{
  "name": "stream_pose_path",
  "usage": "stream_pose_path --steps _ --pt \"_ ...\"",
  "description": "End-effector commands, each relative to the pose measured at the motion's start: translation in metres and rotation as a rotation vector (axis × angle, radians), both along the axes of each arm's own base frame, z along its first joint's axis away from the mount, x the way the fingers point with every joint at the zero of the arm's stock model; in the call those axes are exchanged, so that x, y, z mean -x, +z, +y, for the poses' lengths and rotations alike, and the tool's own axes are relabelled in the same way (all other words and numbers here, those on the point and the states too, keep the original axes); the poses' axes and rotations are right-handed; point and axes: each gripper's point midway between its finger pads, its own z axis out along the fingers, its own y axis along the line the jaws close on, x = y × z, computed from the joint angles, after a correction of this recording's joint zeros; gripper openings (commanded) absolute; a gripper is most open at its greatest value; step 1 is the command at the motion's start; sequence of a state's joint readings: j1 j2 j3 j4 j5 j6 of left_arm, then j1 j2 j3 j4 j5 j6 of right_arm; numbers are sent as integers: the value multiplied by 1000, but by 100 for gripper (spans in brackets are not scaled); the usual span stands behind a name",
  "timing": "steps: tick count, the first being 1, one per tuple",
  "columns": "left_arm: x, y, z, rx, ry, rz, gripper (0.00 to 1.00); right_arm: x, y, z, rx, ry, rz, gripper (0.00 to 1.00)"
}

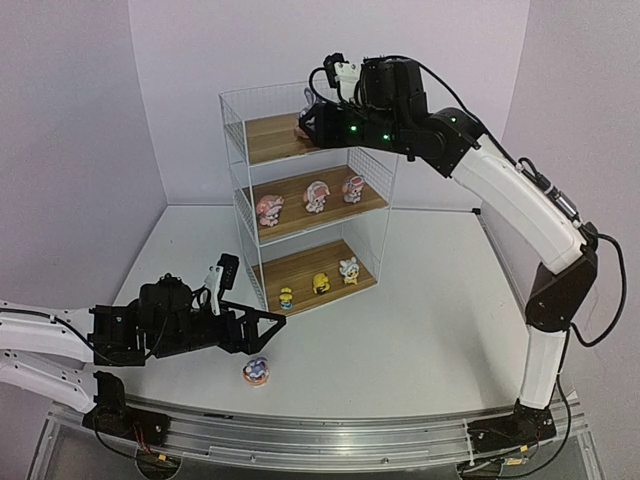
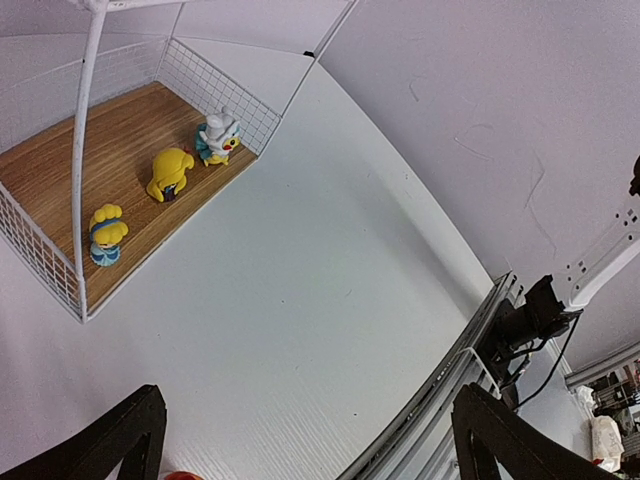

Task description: Place and organize the plastic toys onto the shelf

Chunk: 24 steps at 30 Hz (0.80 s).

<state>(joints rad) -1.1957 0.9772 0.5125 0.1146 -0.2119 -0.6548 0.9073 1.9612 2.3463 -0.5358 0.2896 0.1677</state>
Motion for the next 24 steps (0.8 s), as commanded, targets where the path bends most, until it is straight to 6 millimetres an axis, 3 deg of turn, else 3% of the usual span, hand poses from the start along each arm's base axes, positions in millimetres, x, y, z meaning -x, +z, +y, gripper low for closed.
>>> stream_pose_path --steps 1,11,14,17,24 --pt "-3 12 -4 33 0 -22 99 16 48 -18 -68 23 -83 41" --pt "-2 15 -4 43 -3 -23 100 30 67 -40 -81 9 -109 60" --pt "-1 15 -2 45 -2 -23 100 41 67 -43 -97 49 -87 80" --pt "-1 15 -1 44 -3 -22 100 57 57 -39 -107 130 -36 89" --pt "0 15 1 47 -4 -20 100 97 34 -13 -150 381 113 93"
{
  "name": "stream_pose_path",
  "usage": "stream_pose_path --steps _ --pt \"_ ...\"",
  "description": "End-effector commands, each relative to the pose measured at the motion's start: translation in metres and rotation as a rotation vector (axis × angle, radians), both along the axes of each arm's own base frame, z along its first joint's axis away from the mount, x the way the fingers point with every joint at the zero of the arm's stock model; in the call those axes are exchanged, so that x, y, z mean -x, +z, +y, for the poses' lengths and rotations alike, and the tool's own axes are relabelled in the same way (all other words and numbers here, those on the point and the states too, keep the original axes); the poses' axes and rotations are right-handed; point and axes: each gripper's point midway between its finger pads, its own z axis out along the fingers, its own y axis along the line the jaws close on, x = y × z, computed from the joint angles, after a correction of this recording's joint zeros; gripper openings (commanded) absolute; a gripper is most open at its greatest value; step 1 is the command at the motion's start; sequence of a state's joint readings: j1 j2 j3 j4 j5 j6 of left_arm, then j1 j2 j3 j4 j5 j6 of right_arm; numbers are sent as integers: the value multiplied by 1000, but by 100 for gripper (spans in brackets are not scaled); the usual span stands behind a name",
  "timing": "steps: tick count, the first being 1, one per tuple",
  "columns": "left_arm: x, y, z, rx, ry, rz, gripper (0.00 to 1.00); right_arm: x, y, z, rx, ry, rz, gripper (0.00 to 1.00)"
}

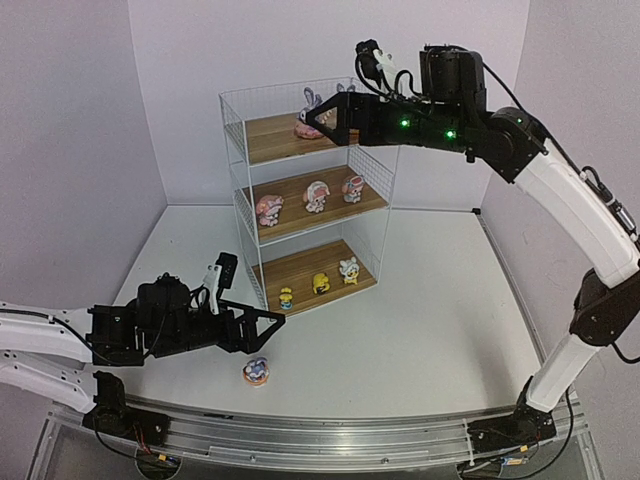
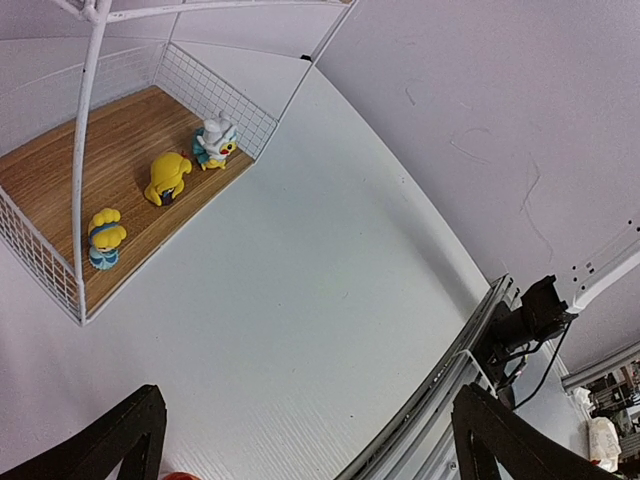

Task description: Place and organize the plastic toys onto the shelf

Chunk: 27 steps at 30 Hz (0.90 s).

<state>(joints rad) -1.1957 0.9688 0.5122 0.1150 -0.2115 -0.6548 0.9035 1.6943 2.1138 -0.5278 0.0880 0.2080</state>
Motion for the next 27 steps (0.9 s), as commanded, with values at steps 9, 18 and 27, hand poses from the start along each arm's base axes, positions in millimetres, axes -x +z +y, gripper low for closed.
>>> stream_pose_path --steps 9,18,27 --pt "1 10 -2 50 -12 -9 100 8 -3 42 -60 181 64 91" --pt "1 10 -1 53 -10 -8 100 -26 -3 36 -14 18 -19 91" --pt "0 9 -3 42 -7 -13 100 -40 -3 32 -15 -11 -26 91"
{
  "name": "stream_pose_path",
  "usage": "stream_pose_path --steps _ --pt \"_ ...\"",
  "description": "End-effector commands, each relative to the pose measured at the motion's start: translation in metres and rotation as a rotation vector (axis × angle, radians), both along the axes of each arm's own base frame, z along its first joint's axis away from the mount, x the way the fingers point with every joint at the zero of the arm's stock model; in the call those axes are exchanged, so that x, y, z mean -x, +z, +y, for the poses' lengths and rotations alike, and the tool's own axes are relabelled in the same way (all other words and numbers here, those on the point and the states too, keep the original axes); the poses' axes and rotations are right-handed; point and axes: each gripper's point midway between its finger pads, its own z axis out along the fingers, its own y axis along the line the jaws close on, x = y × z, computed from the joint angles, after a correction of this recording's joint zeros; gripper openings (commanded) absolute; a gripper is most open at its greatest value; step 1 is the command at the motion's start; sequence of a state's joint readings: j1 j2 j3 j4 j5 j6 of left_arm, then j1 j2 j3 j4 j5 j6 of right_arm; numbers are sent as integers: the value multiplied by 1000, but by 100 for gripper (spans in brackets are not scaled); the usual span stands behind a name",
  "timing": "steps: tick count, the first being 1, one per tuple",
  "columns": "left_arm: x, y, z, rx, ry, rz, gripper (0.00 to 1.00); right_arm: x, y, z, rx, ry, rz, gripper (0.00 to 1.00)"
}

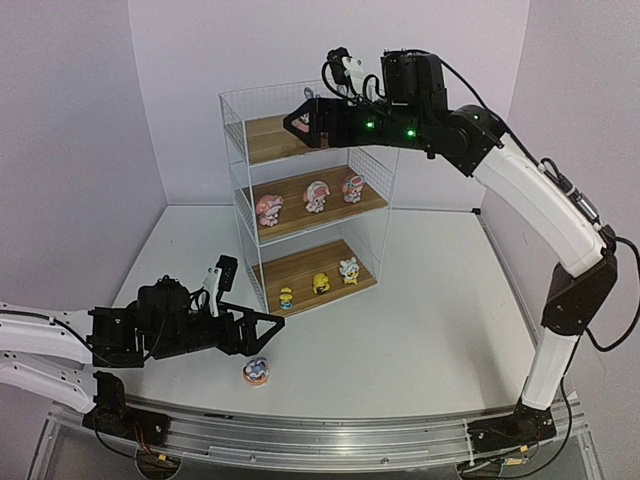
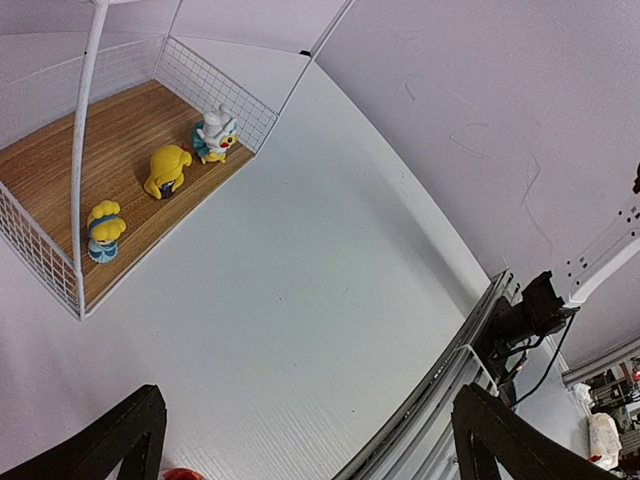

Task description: Place and organize the plastic toys onto the shelf

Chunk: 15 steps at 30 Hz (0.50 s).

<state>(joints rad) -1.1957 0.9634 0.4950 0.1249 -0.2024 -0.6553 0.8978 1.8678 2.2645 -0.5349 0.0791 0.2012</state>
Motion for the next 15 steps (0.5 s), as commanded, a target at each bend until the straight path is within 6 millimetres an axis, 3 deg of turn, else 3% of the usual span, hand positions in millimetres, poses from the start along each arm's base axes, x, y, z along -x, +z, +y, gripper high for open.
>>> stream_pose_path --steps 1,15 --pt "-2 13 -4 43 1 -17 100 -10 19 -2 -45 -3 -39 91" --pt "-3 11 -6 41 3 -19 100 -27 18 -4 -84 22 -8 91"
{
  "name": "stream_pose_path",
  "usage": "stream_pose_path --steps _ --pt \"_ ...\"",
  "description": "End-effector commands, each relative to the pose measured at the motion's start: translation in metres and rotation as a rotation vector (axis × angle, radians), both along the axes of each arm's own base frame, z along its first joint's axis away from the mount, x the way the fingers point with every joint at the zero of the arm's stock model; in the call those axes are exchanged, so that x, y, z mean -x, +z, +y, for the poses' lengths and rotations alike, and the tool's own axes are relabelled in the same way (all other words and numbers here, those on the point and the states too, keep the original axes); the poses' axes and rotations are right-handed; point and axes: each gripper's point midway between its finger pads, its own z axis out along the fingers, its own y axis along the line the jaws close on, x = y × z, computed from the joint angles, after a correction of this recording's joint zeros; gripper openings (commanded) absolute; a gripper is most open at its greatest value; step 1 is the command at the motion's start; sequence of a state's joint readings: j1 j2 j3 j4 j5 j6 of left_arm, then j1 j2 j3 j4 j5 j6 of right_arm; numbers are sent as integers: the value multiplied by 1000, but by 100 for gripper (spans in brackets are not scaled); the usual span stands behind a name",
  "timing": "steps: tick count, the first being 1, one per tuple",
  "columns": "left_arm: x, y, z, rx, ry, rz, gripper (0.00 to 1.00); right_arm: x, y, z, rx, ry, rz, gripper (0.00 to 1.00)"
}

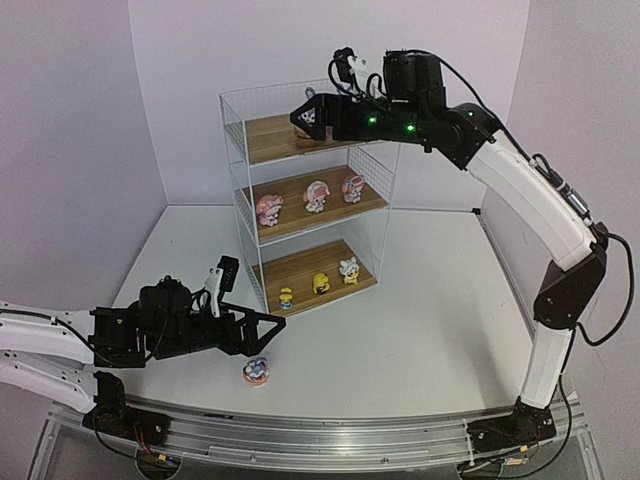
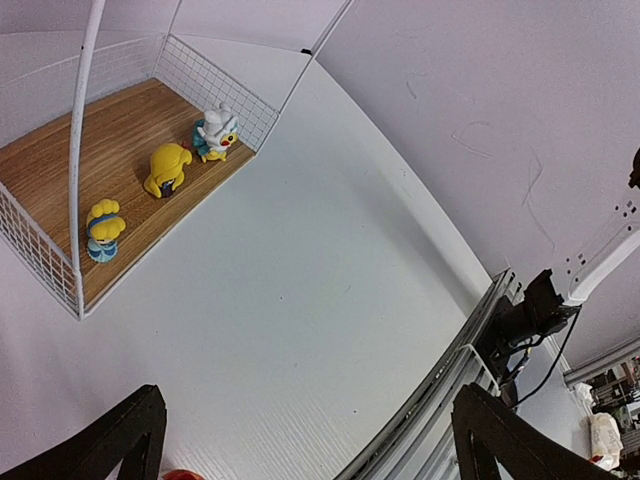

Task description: Place and organize the plastic toys onto the shelf

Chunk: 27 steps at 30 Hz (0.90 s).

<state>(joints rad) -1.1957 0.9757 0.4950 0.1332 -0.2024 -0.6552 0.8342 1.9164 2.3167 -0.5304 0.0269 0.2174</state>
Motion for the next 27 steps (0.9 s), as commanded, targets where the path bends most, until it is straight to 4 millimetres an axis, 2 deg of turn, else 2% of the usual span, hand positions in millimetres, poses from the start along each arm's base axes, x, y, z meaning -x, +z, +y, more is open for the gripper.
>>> stream_pose_path --steps 1,13,19,27 --pt "-3 13 -4 44 3 -19 100 0 21 3 -63 40 -29 91" --pt "-3 11 -4 44 10 -12 100 -11 25 -2 -80 8 -44 90" --pt "-3 10 -6 41 4 -9 100 -2 29 -14 -87 -4 -33 90" --pt "-2 9 -7 37 -5 -4 100 23 39 -23 -125 61 -6 90"
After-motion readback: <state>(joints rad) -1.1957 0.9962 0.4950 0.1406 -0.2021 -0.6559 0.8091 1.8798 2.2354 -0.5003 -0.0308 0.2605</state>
